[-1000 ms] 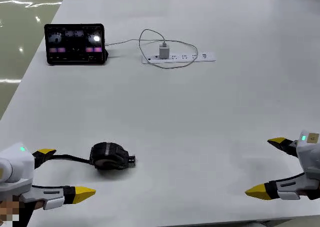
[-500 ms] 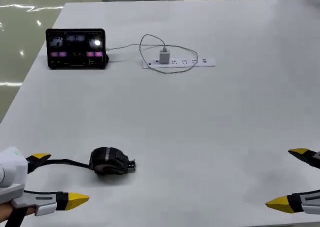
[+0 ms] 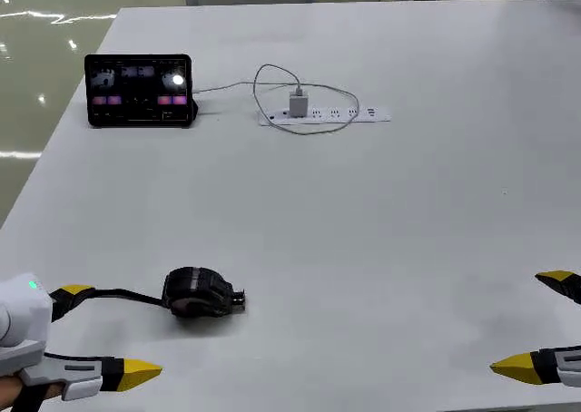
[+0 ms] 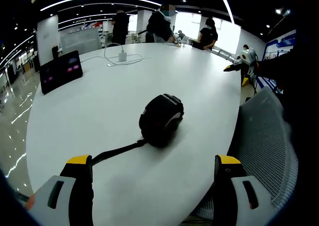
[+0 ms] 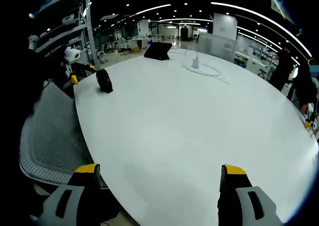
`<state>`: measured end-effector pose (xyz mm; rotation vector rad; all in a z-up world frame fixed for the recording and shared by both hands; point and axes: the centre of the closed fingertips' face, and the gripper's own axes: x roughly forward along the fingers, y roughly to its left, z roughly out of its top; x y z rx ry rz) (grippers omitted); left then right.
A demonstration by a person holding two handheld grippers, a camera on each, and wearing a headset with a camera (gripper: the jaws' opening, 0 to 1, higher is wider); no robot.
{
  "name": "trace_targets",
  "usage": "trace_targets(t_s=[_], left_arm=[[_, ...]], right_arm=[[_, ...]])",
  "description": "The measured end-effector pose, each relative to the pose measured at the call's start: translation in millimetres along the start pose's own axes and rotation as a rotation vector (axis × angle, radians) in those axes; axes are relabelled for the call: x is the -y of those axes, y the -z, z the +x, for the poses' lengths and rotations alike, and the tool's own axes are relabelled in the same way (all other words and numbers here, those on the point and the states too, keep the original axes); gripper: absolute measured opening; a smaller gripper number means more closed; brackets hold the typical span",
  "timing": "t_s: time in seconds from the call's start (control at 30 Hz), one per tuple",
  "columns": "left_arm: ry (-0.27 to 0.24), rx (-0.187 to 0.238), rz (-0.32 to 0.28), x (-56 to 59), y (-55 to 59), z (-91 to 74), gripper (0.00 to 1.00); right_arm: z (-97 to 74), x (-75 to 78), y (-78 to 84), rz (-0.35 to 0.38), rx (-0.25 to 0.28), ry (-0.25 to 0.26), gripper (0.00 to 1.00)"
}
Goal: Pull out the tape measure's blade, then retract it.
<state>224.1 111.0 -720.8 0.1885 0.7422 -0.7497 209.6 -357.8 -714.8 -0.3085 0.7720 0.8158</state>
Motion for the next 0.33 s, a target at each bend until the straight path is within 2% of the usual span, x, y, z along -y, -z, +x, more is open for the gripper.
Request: trace_targets(t_s=[0.33], left_arm=[[-0.020,0.002,0.025,-7.3,-1.7,-1.2,0.99]], right_arm=[[0.0,-2.4,0.2,-0.008,-0.005,-0.008,0.99]])
